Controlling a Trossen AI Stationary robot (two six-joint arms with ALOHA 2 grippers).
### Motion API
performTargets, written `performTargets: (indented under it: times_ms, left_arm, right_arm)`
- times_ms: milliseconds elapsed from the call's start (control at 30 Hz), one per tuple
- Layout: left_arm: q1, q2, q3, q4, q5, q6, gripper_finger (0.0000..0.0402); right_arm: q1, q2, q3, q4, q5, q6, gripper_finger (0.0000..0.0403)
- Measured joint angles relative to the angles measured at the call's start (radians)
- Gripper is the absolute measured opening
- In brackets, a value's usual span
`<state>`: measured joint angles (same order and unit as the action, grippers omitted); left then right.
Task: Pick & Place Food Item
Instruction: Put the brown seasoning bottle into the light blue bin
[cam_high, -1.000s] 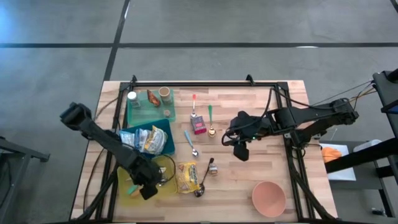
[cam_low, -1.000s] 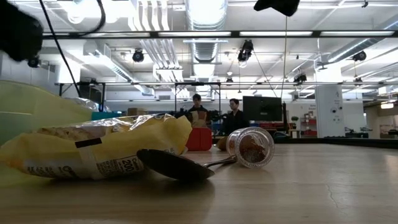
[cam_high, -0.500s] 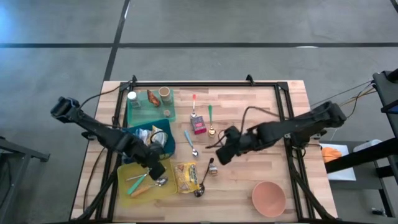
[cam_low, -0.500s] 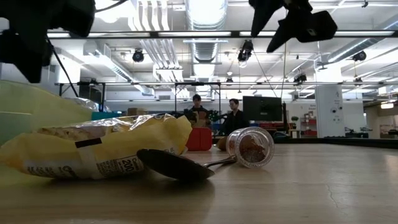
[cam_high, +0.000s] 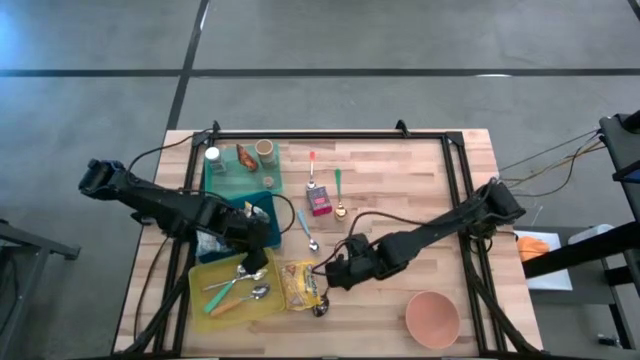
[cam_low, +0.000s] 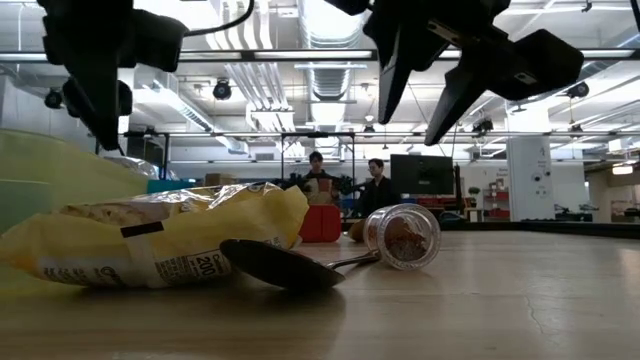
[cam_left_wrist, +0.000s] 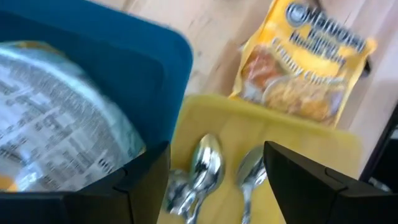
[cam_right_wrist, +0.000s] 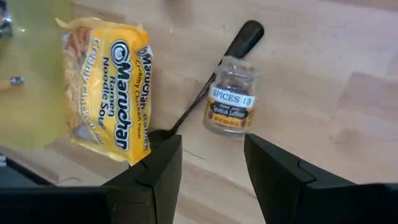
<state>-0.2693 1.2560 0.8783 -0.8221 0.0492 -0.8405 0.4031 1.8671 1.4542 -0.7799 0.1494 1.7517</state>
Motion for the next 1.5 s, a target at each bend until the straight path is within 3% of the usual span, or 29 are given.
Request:
performTargets:
  times_ms: [533, 1100, 1500]
  left_arm:
    - [0.064, 0.0, 0.006, -0.071, 0.047, 0.107, 0.0262]
    - [0.088, 0.0, 0.005, -0.072, 0.077, 0.243, 0.0262]
    - [0.108, -0.012, 0.004, -0.098, 0.067, 0.364, 0.0262]
  right_arm:
    - [0.011, 0.094, 0.008, 0.001, 0.009, -0.009, 0.0175]
    - [0.009, 0.073, 0.013, -0.007, 0.034, 0.045, 0.0309]
    - [0.008, 0.178, 0.066, -0.004, 0.079, 0.119, 0.0333]
